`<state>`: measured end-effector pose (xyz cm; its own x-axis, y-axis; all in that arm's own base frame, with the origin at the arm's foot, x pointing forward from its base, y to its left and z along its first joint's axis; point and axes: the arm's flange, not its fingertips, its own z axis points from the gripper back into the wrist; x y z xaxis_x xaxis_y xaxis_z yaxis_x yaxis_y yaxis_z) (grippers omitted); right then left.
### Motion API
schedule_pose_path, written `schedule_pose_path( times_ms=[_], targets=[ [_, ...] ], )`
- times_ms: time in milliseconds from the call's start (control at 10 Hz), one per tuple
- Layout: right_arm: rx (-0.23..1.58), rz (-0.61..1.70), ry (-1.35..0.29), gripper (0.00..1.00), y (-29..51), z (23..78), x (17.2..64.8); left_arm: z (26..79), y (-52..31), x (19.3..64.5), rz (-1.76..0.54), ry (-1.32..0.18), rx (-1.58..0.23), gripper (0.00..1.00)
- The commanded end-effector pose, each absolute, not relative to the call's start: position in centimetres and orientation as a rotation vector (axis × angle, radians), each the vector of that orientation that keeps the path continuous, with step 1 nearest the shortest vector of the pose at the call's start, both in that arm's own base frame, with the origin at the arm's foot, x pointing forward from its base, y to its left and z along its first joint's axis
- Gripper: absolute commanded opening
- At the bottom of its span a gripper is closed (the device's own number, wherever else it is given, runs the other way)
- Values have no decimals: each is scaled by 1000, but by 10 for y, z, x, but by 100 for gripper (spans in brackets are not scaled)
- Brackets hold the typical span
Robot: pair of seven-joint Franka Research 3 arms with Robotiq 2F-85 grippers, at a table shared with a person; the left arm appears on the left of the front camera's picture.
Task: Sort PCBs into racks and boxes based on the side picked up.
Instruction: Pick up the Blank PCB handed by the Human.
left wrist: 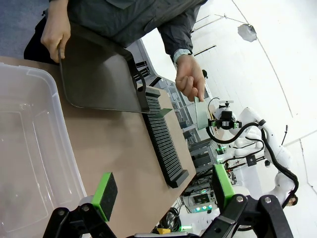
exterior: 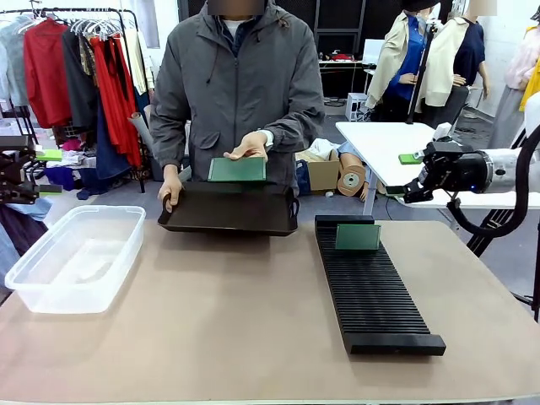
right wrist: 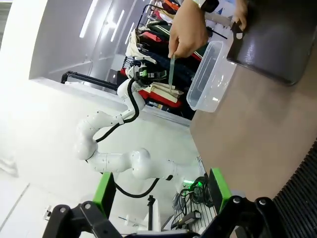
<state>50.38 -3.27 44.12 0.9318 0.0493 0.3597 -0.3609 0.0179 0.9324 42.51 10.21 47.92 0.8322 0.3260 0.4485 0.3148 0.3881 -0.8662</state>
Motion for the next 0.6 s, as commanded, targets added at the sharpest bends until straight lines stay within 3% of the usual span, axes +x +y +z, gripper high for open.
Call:
schedule_pose_path(
  times_ms=[0, 500],
  targets=[
    [1526, 327, -258, 100, -34, 436, 505, 481, 103, 425, 6, -618, -1194, 100],
    [1526, 327, -258, 100, -34, 436, 505, 481, 103, 425, 6, -618, -1194, 100]
  ],
)
